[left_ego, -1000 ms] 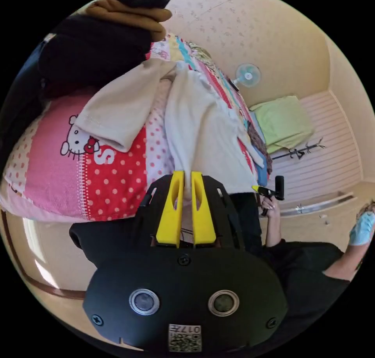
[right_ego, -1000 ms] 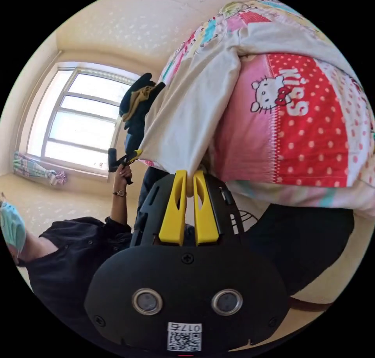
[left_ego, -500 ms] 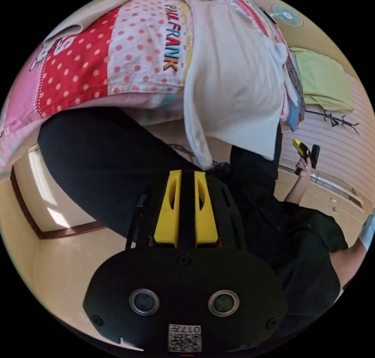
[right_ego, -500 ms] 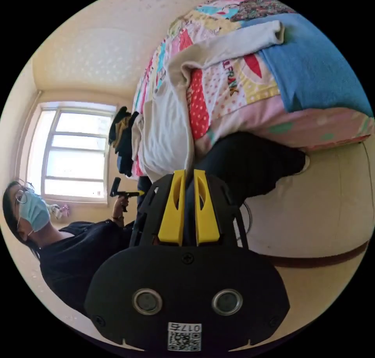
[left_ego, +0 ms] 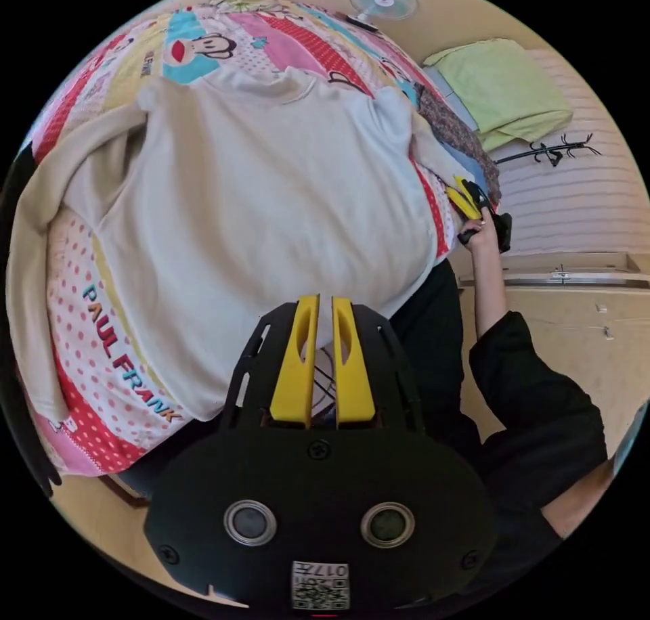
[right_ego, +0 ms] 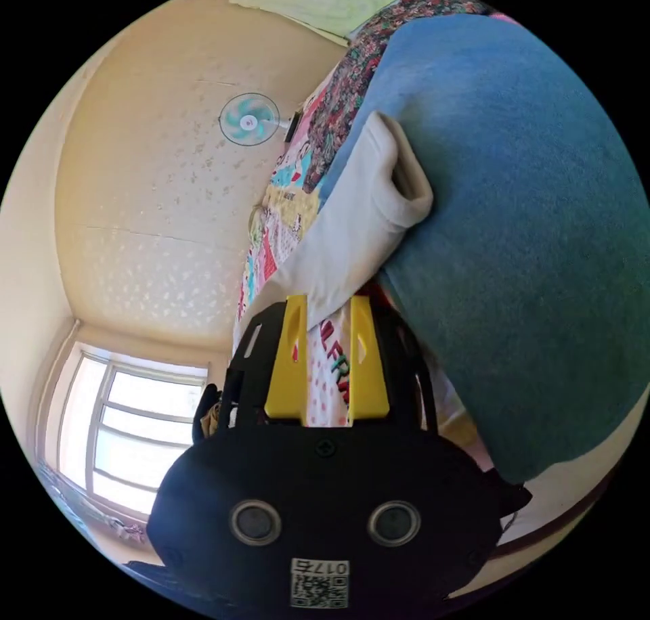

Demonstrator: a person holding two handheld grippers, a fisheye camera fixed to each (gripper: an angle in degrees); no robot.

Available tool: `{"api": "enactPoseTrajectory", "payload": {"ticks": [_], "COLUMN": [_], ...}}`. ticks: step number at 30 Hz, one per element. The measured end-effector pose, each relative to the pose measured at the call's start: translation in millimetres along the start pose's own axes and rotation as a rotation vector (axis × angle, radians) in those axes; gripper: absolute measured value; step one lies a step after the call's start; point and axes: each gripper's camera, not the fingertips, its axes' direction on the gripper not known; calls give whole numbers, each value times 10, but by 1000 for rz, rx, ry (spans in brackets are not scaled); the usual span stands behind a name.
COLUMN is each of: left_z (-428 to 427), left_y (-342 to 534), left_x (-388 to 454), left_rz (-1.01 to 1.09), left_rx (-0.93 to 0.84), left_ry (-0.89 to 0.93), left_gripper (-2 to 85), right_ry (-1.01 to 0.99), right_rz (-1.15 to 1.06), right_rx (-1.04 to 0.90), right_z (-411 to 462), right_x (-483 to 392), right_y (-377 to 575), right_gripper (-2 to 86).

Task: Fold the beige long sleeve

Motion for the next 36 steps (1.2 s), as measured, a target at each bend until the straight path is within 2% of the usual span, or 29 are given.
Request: {"api": "enactPoseTrajectory", "payload": {"ticks": [3, 5, 9, 13, 16, 18, 22, 25, 29, 31, 33, 34, 36], "left_z": [83, 84, 81, 137, 82, -58, -283, -462, -740, -913, -1246, -1350, -1776], "left_y": [61, 173, 512, 742, 906, 1025, 1177, 1341, 1669, 1826, 1998, 2027, 2065], "left_x": [54, 87, -25, -279, -430, -476, -519, -565, -676, -758, -868, -892, -985], "left_rz": [40, 61, 19, -56, -97, -109, -126, -152, -216, -254, -288, -292, -316], "left_rx": [30, 34, 56, 71, 99, 134, 171, 218, 311, 361, 434, 452, 512], "left_ry": [104, 79, 31, 149, 228, 235, 226, 247, 238, 220, 166, 143, 4], "left_gripper": [1, -6, -8, -4, 9, 19, 37, 49, 64, 80, 91, 93, 104], "right_ry": [-53, -75, 133, 312, 258, 192, 20, -128, -249, -156, 62, 75, -76], "right_rz": [-14, -120, -373, -250, -178, -298, -560, -741, -865, -858, -708, -672, -677], "right_rx": [42, 69, 196, 97, 145, 231, 215, 126, -242, -454, -745, -786, -649], "right_z": [-107, -333, -999, -953, -844, -681, -76, 657, 2052, 2736, 3435, 3501, 3188], "right_x": [-75, -326, -844, -415, -363, -878, -1978, -2752, -3062, -2827, -2256, -2127, -1914], "right_y": [-161, -281, -429, -589, -399, -133, 326, 848, 1719, 2159, 2642, 2730, 2852], "right_gripper": [42, 37, 31, 30, 30, 30, 29, 32, 46, 59, 75, 74, 51]}}
